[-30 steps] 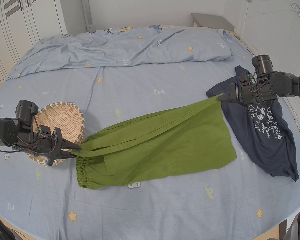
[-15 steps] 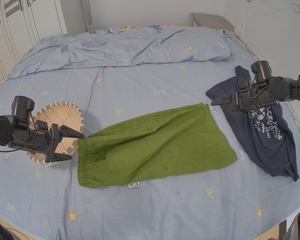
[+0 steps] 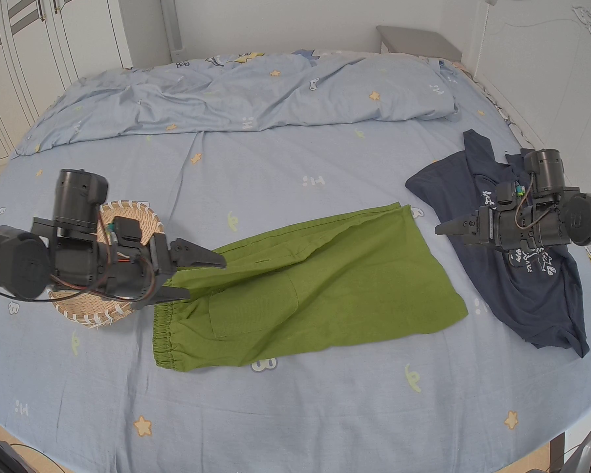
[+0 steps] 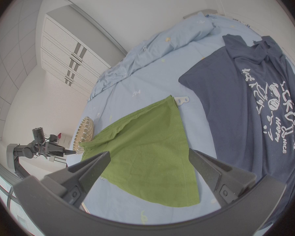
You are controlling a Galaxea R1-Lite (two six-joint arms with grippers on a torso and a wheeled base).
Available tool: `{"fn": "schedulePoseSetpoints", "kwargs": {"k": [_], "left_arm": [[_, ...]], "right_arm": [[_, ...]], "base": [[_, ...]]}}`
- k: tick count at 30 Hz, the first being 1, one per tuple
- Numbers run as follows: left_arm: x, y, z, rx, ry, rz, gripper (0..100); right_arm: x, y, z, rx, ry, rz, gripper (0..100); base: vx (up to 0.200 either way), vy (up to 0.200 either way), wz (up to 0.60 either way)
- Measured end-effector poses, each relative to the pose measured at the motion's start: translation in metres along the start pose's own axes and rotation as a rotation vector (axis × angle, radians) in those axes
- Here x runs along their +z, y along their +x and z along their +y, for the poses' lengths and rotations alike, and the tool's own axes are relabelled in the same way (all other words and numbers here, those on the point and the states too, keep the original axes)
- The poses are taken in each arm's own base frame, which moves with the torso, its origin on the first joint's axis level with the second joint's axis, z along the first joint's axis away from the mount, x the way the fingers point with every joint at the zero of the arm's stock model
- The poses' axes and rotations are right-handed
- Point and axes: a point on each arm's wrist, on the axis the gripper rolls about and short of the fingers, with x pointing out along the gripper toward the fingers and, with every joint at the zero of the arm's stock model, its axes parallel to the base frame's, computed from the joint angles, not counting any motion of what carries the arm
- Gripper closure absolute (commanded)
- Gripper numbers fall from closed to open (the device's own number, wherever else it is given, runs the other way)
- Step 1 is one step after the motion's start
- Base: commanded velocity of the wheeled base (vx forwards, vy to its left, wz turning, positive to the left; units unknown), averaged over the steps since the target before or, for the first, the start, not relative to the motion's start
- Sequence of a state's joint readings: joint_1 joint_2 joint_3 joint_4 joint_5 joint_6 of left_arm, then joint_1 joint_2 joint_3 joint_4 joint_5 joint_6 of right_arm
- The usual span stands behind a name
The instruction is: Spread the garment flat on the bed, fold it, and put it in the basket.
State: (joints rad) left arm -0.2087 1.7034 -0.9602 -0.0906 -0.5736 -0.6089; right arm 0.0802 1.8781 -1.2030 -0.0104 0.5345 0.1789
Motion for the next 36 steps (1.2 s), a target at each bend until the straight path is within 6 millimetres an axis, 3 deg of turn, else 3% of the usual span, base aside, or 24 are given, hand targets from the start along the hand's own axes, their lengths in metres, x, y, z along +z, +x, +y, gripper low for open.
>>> {"fn": "schedulePoseSetpoints", "kwargs": {"k": [5,12,20,28,36], "left_arm": [[0.001,0.051,0.0,0.077,0.05,-0.026,0],[0.008,0.091,0.007,0.106,0.067,-0.035,0],[0.025,0.102,0.026,0.131,0.003,-0.095,0],[0.041,0.103,0.029,0.085,-0.037,-0.232,0],[0.043,0.11,0.042,0.107,-0.067,-0.261,0]], "right_arm": [[-0.008,-0.019,0.005,0.01,-0.008,-0.062,0],[-0.011,-0.036,0.013,0.02,-0.022,-0.104,0],[-0.011,-0.042,0.017,0.023,-0.031,-0.118,0],[-0.012,-0.041,0.018,0.025,-0.034,-0.117,0],[-0.012,-0.041,0.018,0.026,-0.035,-0.115,0]], "base": [[0.0,0.0,0.0],[0.0,0.0,0.0],[0.0,0.0,0.0],[0.0,0.0,0.0],[0.0,0.0,0.0]]}}
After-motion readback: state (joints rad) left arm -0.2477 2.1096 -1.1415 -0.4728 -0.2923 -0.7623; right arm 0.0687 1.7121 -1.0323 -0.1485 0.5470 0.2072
